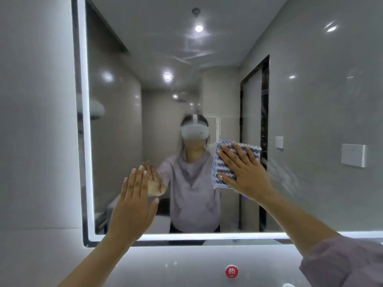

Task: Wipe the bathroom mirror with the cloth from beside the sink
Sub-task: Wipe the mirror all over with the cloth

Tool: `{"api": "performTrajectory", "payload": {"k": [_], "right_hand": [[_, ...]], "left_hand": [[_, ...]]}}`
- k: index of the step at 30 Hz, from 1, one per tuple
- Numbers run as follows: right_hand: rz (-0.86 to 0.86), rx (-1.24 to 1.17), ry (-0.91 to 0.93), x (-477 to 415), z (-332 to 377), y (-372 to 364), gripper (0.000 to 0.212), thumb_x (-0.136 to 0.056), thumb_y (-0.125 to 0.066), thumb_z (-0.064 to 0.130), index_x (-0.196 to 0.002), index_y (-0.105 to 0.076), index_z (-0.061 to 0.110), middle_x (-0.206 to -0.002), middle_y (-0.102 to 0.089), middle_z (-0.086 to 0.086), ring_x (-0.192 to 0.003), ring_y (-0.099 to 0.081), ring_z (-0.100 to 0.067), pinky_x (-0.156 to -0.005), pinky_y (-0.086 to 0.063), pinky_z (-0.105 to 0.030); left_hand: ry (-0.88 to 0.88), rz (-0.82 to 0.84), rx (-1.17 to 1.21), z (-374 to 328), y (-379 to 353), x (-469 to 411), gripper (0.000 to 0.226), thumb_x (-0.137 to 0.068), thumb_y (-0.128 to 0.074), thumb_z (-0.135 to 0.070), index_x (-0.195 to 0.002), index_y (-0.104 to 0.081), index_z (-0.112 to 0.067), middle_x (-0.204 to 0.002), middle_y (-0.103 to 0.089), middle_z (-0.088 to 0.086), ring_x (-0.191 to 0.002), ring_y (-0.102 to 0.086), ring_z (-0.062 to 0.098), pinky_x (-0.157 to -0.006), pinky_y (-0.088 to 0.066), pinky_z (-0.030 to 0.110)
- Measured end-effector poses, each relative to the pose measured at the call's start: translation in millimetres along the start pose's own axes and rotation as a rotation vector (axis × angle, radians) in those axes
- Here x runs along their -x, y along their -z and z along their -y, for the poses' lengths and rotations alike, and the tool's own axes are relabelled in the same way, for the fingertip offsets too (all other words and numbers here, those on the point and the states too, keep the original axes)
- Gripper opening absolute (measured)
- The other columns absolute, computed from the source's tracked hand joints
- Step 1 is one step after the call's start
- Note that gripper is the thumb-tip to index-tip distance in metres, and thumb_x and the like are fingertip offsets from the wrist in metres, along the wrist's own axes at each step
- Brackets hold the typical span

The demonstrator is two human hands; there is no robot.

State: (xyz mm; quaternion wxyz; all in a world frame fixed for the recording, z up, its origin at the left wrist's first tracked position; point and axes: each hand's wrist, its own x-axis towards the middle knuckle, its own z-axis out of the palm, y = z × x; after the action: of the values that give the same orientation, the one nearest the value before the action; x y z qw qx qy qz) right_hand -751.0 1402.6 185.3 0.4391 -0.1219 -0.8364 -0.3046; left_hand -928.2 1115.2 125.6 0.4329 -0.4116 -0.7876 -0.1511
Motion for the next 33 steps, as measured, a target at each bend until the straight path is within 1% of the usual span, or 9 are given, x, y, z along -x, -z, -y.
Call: {"api": "performTrajectory", "payload": {"k": [5,8,10,13,16,20,25,30,33], "right_hand": [[-0.007,0.003,-0.076,8.0,-5.7,5.0,0.069,-0.095,-0.028,0.058,-0.152,-0.021,0.022,-0.159,-0.016,0.002,-0.148,-0.012,-0.022,-0.12,-0.008,-0.046],[0.015,0.029,-0.103,8.5,0.7,6.7,0.068,-0.095,-0.028,0.057,-0.152,-0.017,0.021,-0.159,-0.015,0.0,-0.148,-0.01,-0.024,-0.119,-0.006,-0.047],[0.025,0.031,-0.117,8.3,4.0,5.7,0.068,-0.096,-0.027,0.056,-0.153,-0.013,0.02,-0.16,-0.01,0.0,-0.148,-0.006,-0.025,-0.12,-0.004,-0.047],[0.032,0.027,-0.13,8.7,5.0,3.0,0.068,-0.097,-0.025,0.055,-0.153,-0.009,0.02,-0.161,-0.006,0.0,-0.148,-0.001,-0.025,-0.12,-0.001,-0.047],[0.018,0.021,-0.144,9.1,8.6,-0.1,0.068,-0.098,-0.024,0.054,-0.154,-0.006,0.019,-0.161,-0.003,-0.001,-0.149,0.002,-0.025,-0.12,0.003,-0.047],[-0.053,-0.008,-0.185,11.0,21.2,-11.0,0.067,-0.099,-0.022,0.054,-0.154,-0.005,0.019,-0.161,0.003,0.001,-0.149,0.003,-0.026,-0.12,0.006,-0.046],[-0.089,0.011,-0.069,37.5,49.0,-35.3,0.065,-0.099,-0.028,0.052,-0.153,-0.012,0.021,-0.161,-0.005,0.003,-0.148,-0.006,-0.025,-0.12,0.0,-0.048],[-0.061,0.006,-0.036,71.0,71.3,-53.2,0.065,-0.099,-0.029,0.052,-0.153,-0.013,0.021,-0.161,-0.006,0.003,-0.149,-0.007,-0.025,-0.12,0.002,-0.047],[-0.055,-0.016,-0.008,93.5,83.2,-64.5,0.066,-0.098,-0.033,0.052,-0.154,-0.011,0.023,-0.161,-0.004,0.006,-0.149,-0.008,-0.023,-0.12,-0.002,-0.046]], "left_hand": [[-0.108,-0.038,-0.018,-13.8,5.8,-15.6,0.074,-0.091,-0.032,-0.045,-0.145,-0.025,0.005,-0.153,-0.025,0.023,-0.14,-0.027,0.038,-0.113,-0.027,0.048],[-0.143,-0.05,0.009,-28.3,5.8,-30.7,0.074,-0.093,-0.032,-0.045,-0.148,-0.015,0.002,-0.157,-0.014,0.02,-0.144,-0.015,0.036,-0.116,-0.022,0.047],[-0.152,-0.046,0.016,-39.4,0.8,-39.7,0.075,-0.095,-0.028,-0.047,-0.149,-0.01,0.001,-0.158,-0.006,0.018,-0.147,-0.005,0.033,-0.119,-0.015,0.045],[-0.144,-0.023,0.055,-56.2,-11.4,-49.2,0.077,-0.094,-0.014,-0.054,-0.15,-0.001,-0.002,-0.159,0.005,0.015,-0.147,0.006,0.028,-0.12,0.001,0.038],[-0.133,0.003,0.098,-69.4,-29.4,-52.3,0.078,-0.092,-0.006,-0.057,-0.149,0.006,-0.004,-0.158,0.011,0.015,-0.147,0.01,0.028,-0.121,0.001,0.038],[-0.106,-0.047,0.168,-76.7,-47.6,-53.6,0.071,-0.097,-0.019,-0.047,-0.149,-0.005,0.0,-0.158,0.001,0.019,-0.147,0.002,0.031,-0.121,-0.009,0.042],[-0.124,-0.125,0.191,-74.1,-59.4,-54.4,0.064,-0.099,-0.021,-0.037,-0.147,-0.013,0.004,-0.156,-0.008,0.022,-0.147,-0.006,0.034,-0.12,-0.009,0.043],[-0.119,-0.166,0.191,-76.4,-60.8,-54.3,0.063,-0.099,-0.021,-0.034,-0.146,-0.015,0.007,-0.155,-0.01,0.025,-0.146,-0.009,0.036,-0.12,-0.011,0.046],[-0.116,-0.18,0.194,-77.2,-61.5,-54.0,0.063,-0.099,-0.022,-0.034,-0.147,-0.011,0.006,-0.156,-0.007,0.024,-0.146,-0.006,0.035,-0.12,-0.009,0.045]]}}
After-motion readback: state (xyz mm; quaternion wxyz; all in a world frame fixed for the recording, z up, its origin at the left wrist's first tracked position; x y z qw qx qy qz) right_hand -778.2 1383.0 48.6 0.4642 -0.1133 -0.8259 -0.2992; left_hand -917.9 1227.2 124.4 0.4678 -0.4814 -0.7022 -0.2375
